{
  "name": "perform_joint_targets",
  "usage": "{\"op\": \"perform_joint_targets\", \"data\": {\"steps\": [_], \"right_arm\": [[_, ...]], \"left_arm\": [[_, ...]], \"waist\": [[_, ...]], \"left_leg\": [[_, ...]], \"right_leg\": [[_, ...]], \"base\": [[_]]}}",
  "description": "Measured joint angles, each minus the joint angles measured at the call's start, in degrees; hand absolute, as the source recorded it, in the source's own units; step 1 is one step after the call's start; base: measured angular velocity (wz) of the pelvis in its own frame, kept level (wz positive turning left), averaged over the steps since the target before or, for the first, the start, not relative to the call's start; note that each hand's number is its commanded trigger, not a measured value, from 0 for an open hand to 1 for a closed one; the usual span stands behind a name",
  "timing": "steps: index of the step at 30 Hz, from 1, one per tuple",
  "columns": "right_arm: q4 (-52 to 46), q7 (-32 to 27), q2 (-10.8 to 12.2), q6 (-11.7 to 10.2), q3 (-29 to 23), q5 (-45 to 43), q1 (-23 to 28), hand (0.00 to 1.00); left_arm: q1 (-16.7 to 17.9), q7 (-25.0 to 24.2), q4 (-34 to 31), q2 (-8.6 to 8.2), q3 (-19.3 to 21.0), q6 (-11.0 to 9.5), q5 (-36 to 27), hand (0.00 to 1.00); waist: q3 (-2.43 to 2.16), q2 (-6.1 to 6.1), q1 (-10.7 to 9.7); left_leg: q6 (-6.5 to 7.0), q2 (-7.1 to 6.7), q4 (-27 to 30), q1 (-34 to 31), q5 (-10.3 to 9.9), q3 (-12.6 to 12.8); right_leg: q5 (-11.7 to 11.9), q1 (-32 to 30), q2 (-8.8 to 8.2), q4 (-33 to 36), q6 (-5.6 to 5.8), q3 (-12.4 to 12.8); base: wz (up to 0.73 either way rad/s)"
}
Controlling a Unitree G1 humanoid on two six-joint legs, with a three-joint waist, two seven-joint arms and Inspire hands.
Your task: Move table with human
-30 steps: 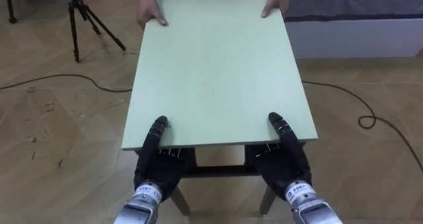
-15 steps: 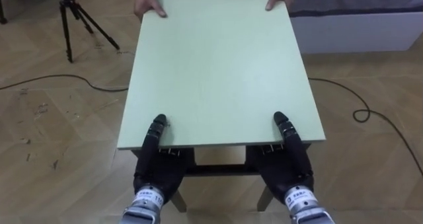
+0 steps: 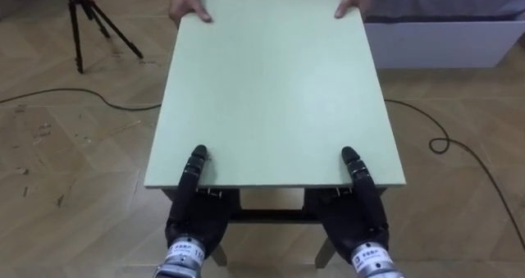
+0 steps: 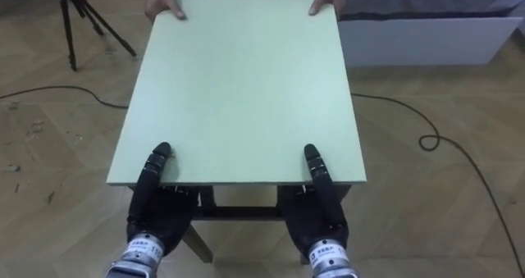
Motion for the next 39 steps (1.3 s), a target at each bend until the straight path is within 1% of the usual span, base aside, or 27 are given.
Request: {"op": "perform_joint_targets", "data": {"steps": [4,9,11,13,15,17,18,19,20,21,22,23,24,25,26,27,28,29,30,31,32,33,35,36,37,38,39], "right_arm": [[0.00,0.21,-0.22,-1.93,1.56,0.57,-0.01,1.00],[0.00,0.21,-0.51,-2.54,2.20,0.58,-0.12,1.00],[0.00,0.47,-0.64,-2.81,2.64,0.77,-0.21,1.00],[0.09,0.69,-0.73,-3.14,2.81,0.81,-0.22,1.00],[0.10,0.88,-1.03,-3.32,2.75,1.71,-0.16,1.00],[0.14,1.25,-1.49,-3.33,2.70,1.98,0.07,1.00],[0.14,1.48,-1.52,-3.44,2.69,1.88,0.04,1.00],[0.12,2.10,-1.73,-3.50,2.66,1.86,-0.24,1.00],[0.06,2.27,-1.88,-3.49,2.68,1.87,-0.53,1.00],[0.19,2.23,-2.12,-3.21,3.07,1.86,-1.30,1.00],[0.45,1.90,-2.63,-2.53,3.62,1.95,-1.58,1.00],[0.44,1.90,-3.09,-2.51,3.93,1.96,-1.37,1.00],[0.44,1.93,-3.17,-2.56,3.91,1.96,-1.33,1.00],[0.45,1.94,-3.16,-2.53,3.66,2.02,-1.32,1.00],[0.50,1.94,-3.04,-2.44,2.97,2.19,-1.30,1.00],[0.51,1.94,-3.17,-2.28,2.68,2.54,-1.14,1.00],[0.21,1.97,-3.74,-2.07,2.77,2.86,-0.88,1.00],[0.03,2.04,-3.68,-2.04,2.96,2.83,-0.72,1.00],[-1.21,2.43,-2.75,-2.14,3.32,2.54,-0.84,1.00],[-2.62,3.30,-3.31,-2.59,3.26,2.20,-0.80,1.00],[-2.47,3.92,-3.71,-3.04,2.86,2.18,-0.77,1.00],[-2.47,4.14,-3.74,-2.99,2.43,2.17,-0.88,1.00],[-2.45,4.64,-3.59,-1.87,1.11,2.27,-1.80,1.00],[-2.40,4.64,-3.37,-1.47,0.44,2.25,-1.96,1.00],[-1.92,4.64,-2.92,-0.52,-1.04,2.12,-2.24,1.00],[-1.12,4.65,-2.70,0.49,-1.65,2.04,-2.18,1.00],[-0.75,4.64,-2.67,0.78,-1.84,1.90,-2.02,1.00]], "left_arm": [[0.00,0.01,0.00,0.29,-0.85,-1.20,-0.45,1.00],[0.00,0.04,-0.06,1.03,-1.98,-2.05,-2.17,1.00],[0.00,0.02,-0.27,1.29,-2.29,-2.42,-2.25,1.00],[-0.12,-0.04,-0.39,1.48,-2.23,-2.39,-2.24,1.00],[-0.20,-0.05,-0.44,1.71,-2.22,-2.12,-2.26,1.00],[-0.35,-0.06,-0.45,2.05,-2.30,-1.80,-2.20,1.00],[-0.50,-0.05,-0.49,2.17,-2.35,-1.80,-2.12,1.00],[-0.92,-0.06,-0.53,2.35,-2.32,-1.81,-2.13,1.00],[-1.06,-0.08,-0.63,2.35,-2.15,-1.81,-2.14,1.00],[-0.66,-0.49,-0.67,1.94,-1.98,-2.15,-2.31,1.00],[0.79,-1.13,-0.67,1.65,-1.60,-2.67,-2.81,1.00],[1.50,-1.45,-0.67,1.54,-1.44,-2.69,-2.94,1.00],[1.48,-1.46,-0.67,1.69,-1.31,-2.40,-2.91,1.00],[1.25,-1.45,-0.67,1.76,-1.21,-1.87,-2.85,1.00],[0.69,-1.32,-0.66,1.72,-1.55,-1.67,-2.81,1.00],[0.42,-1.10,-0.65,1.81,-1.62,-1.46,-2.77,1.00],[0.18,-0.68,-0.66,1.85,-2.20,-1.35,-2.86,1.00],[0.31,-0.70,-0.69,2.02,-2.21,-1.40,-2.90,1.00],[0.41,-1.45,-2.29,2.88,-1.53,-1.51,-2.80,1.00],[-0.06,-2.03,-2.80,2.39,-0.81,-1.12,-2.49,1.00],[-0.42,-2.04,-2.43,2.27,-0.93,-0.28,-2.02,1.00],[-0.64,-2.34,-2.47,2.50,-0.93,-0.04,-2.18,1.00],[-2.63,-2.38,-2.01,2.29,-1.25,-0.23,-2.62,1.00],[-3.27,-2.14,-1.76,2.19,-1.38,-0.23,-2.71,1.00],[-4.05,-1.69,-1.36,2.19,-1.55,-0.17,-2.86,1.00],[-4.05,-1.68,-0.66,2.15,-1.60,-0.12,-2.86,1.00],[-3.65,-1.68,-0.41,2.11,-1.60,-0.12,-2.87,1.00]], "waist": [[0.00,0.01,-0.07],[0.03,0.02,-0.01],[0.10,-0.01,0.20],[0.29,0.25,0.54],[0.33,0.25,1.17],[0.42,0.52,2.06],[0.40,0.52,2.23],[0.25,0.52,2.21],[0.24,0.53,2.30],[0.31,1.11,3.36],[0.07,1.98,4.19],[-0.25,2.94,4.01],[-0.18,3.08,3.61],[-0.01,3.44,1.88],[0.32,3.73,0.15],[0.43,3.40,-0.17],[1.08,3.33,-0.58],[0.92,3.93,-0.76],[0.41,3.67,-0.37],[1.25,6.45,-0.51],[1.11,8.16,-0.64],[1.12,8.01,-0.67],[1.09,7.13,-1.86],[1.09,6.82,-1.86],[1.05,6.10,-1.79],[0.85,5.03,-1.69],[0.60,4.62,-1.69]], "left_leg": [[0.00,0.01,0.14,-0.30,0.00,-0.01],[0.10,0.32,0.99,-1.01,-0.36,-0.01],[-0.12,0.96,3.39,-2.65,-1.29,-0.22],[-0.47,2.19,7.97,-5.01,-3.01,-0.45],[-0.90,3.25,11.45,-6.96,-3.70,-0.75],[-1.30,3.98,12.97,-8.26,-3.67,-3.94],[-1.89,4.00,12.71,-8.68,-3.35,-4.78],[-3.21,4.33,12.37,-9.88,-2.62,-5.45],[-3.43,4.73,13.20,-10.66,-2.59,-5.39],[-2.77,6.52,21.85,-12.33,-4.77,-4.12],[-2.45,8.35,32.99,-12.26,-5.70,-3.48],[-2.53,9.63,40.03,-11.13,-5.93,-3.71],[-2.50,9.88,40.72,-10.12,-5.81,-4.03],[-2.73,10.26,38.09,-7.14,-4.80,-5.17],[-3.09,9.86,32.46,-4.40,-6.52,-5.44],[-2.96,9.34,29.46,-3.05,-6.49,-5.36],[-3.02,8.69,23.54,0.29,-5.93,-5.58],[-3.24,9.15,22.05,0.80,-6.15,-5.69],[-5.29,9.52,20.89,-0.30,-8.41,-5.53],[-6.24,11.00,22.09,-0.85,-13.26,-6.31],[-5.86,11.05,20.16,-0.76,-15.68,-8.07],[-5.76,10.25,18.30,-0.57,-15.85,-8.08],[-5.33,7.40,10.08,0.97,-15.73,-7.72],[-5.20,6.81,8.66,1.25,-15.80,-7.69],[-4.18,5.56,7.06,1.34,-15.85,-7.30],[-2.36,4.14,6.92,1.27,-15.19,-6.40],[-1.95,3.48,6.96,1.25,-14.95,-6.00]], "right_leg": [[0.00,-0.17,0.01,0.05,0.00,0.02],[0.00,-0.30,0.25,0.08,0.00,-0.06],[-0.11,-0.93,0.68,0.49,-0.19,-0.03],[-0.59,-2.01,1.33,2.37,-0.66,-0.05],[-1.06,-2.84,2.10,3.64,-1.31,-0.11],[-1.25,-3.32,3.45,3.70,-2.35,0.09],[-1.27,-3.70,3.71,3.58,-2.68,0.12],[-1.11,-5.15,4.21,2.37,-3.48,-0.02],[-0.87,-6.00,4.19,2.33,-4.05,-0.73],[-0.63,-6.71,4.09,2.77,-4.99,-2.73],[-0.91,-6.22,4.88,3.20,-5.75,-5.04],[-1.03,-5.26,6.09,3.66,-6.39,-6.55],[-1.26,-5.31,6.30,4.39,-6.78,-7.37],[-1.55,-5.84,6.68,6.42,-7.20,-8.49],[-1.61,-6.93,6.81,9.17,-7.15,-7.24],[-1.61,-7.89,6.39,11.13,-7.15,-6.11],[-1.78,-12.69,6.28,17.99,-7.35,-3.14],[-1.57,-14.70,8.13,16.68,-7.11,-0.24],[4.57,-17.20,10.09,6.97,-8.50,2.68],[6.86,-19.31,10.53,7.36,-8.70,-0.48],[6.82,-21.27,10.75,8.91,-8.78,-1.41],[6.82,-22.45,10.22,9.88,-8.78,-1.29],[7.37,-25.18,7.93,11.05,-7.99,-1.48],[7.64,-25.64,7.43,11.01,-7.74,-1.47],[8.63,-26.39,6.41,10.86,-7.29,-1.41],[9.70,-26.43,5.20,10.18,-7.05,-1.50],[10.36,-26.20,4.80,9.56,-6.85,-1.44]], "base": [[0.00],[0.03],[0.00],[0.00],[0.00],[0.04],[0.08],[0.00],[-0.26],[-0.66],[-0.64],[-0.29],[0.44],[0.86],[0.90],[0.56],[0.16],[0.04],[0.10],[0.17],[0.17],[0.20],[0.23],[0.09],[-0.12],[-0.18],[-0.23]]}}
